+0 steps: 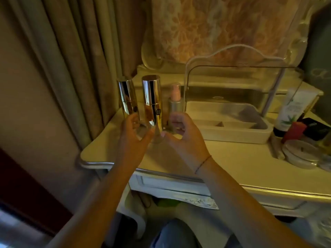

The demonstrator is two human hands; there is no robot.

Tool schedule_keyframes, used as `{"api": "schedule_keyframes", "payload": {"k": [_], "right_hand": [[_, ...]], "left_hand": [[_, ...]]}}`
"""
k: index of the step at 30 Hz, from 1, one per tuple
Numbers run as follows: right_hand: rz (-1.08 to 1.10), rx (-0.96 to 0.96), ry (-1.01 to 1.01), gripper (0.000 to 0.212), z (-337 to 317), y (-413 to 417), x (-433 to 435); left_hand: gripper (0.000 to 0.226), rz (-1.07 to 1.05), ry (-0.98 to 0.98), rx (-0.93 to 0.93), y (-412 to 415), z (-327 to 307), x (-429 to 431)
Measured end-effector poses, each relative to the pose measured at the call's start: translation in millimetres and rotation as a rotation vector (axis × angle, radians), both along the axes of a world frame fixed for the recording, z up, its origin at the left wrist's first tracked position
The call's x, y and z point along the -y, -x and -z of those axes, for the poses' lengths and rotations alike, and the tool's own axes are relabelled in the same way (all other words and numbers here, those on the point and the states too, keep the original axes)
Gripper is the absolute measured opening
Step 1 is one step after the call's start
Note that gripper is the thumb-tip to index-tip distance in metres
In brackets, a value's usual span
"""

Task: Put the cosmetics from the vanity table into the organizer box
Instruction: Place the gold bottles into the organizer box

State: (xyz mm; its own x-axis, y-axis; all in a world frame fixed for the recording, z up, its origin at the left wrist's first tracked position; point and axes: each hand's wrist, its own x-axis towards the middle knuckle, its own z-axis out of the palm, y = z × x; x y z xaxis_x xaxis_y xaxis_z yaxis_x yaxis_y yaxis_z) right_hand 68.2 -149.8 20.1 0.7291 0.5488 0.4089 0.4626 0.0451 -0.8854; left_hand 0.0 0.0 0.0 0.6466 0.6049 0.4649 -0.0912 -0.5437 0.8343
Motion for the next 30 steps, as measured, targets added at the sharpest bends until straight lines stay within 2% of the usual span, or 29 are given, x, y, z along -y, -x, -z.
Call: {"api": "schedule_keyframes", "payload": {"k": [5,12,19,25,30], "right_hand": [[0.033,-0.037,-0.008,0.049,-5,1,-28],[0.093,0.0,0.076,0.05,1,-8,-45],[0.076,0.018,0.17,0.047,5,-7,-25],[0.13,0.127,0.099,0.049,-6,-8,31],[0.244,0.254,0.053,0.046,-29,-26,75]], "left_hand": [[0.057,0.248,0.214,-0.102,-15,6,-10],[0.041,0.31,0.227,-0.084,-18,4,-8],[0.045,0.359,0.172,-0.09,-4,11,8],[0.033,0.4,0.055,-0.136,-15,2,41],[0.042,0.361,-0.076,-0.135,-35,2,65]]}}
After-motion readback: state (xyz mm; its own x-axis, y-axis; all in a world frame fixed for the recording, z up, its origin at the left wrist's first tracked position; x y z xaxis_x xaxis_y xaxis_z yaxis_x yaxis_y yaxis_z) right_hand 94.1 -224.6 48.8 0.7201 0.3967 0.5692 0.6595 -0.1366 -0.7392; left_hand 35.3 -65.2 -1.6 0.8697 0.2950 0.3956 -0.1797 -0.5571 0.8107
